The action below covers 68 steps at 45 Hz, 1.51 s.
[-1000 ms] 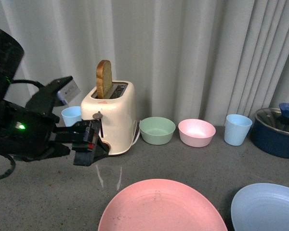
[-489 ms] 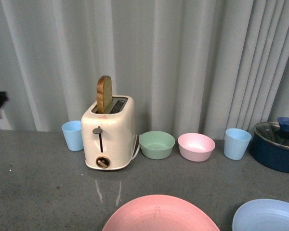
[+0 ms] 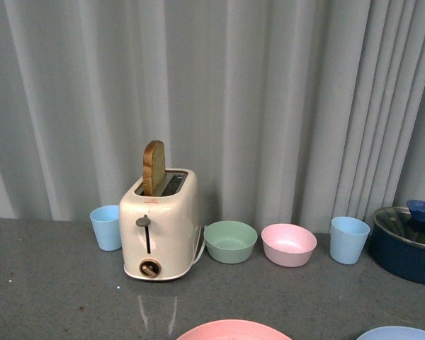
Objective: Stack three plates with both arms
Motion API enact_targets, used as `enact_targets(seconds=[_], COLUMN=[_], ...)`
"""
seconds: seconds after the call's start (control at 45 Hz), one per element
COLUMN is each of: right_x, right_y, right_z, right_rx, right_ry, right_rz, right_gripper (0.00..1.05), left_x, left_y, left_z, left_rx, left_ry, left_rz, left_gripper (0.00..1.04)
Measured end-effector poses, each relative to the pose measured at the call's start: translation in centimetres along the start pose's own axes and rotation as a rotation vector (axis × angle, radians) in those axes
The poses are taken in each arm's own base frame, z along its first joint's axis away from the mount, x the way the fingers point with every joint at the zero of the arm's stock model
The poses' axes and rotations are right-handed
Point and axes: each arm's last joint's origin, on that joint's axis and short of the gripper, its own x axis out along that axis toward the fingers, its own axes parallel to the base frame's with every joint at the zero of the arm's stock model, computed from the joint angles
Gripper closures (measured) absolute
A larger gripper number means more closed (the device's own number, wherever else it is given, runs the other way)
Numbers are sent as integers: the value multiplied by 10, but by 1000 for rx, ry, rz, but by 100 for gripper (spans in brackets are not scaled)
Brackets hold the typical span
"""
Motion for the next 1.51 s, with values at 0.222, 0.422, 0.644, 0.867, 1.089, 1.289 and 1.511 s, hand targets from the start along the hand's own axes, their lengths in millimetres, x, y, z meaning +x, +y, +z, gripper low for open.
enact_targets(seconds=[0.222, 0.422, 0.644, 0.867, 1.089, 1.289, 1.511], right_x=[0, 0, 0, 0, 0, 0, 0], right_y=[0, 0, 0, 0, 0, 0, 0], right_z=[0, 0, 0, 0, 0, 0, 0], right_rx=[0, 0, 0, 0, 0, 0, 0], right_ry=[0, 0, 0, 0, 0, 0, 0], right_rz=[0, 0, 0, 0, 0, 0, 0], right_gripper=[7, 7, 7, 7, 7, 7, 7], left_x=[-19, -30, -40, -48, -53, -57, -61], left_y=[7, 7, 7, 7, 7, 7, 7], left_z=[-7, -13, -9, -7, -7, -8, -8], left_rx=[0, 0, 0, 0, 0, 0, 0], left_ry=[-2, -22, -37, -41, -40, -41, -41], left_rz=[17, 13, 13, 13, 13, 13, 13], left_gripper=[101, 101, 101, 101, 101, 101, 101])
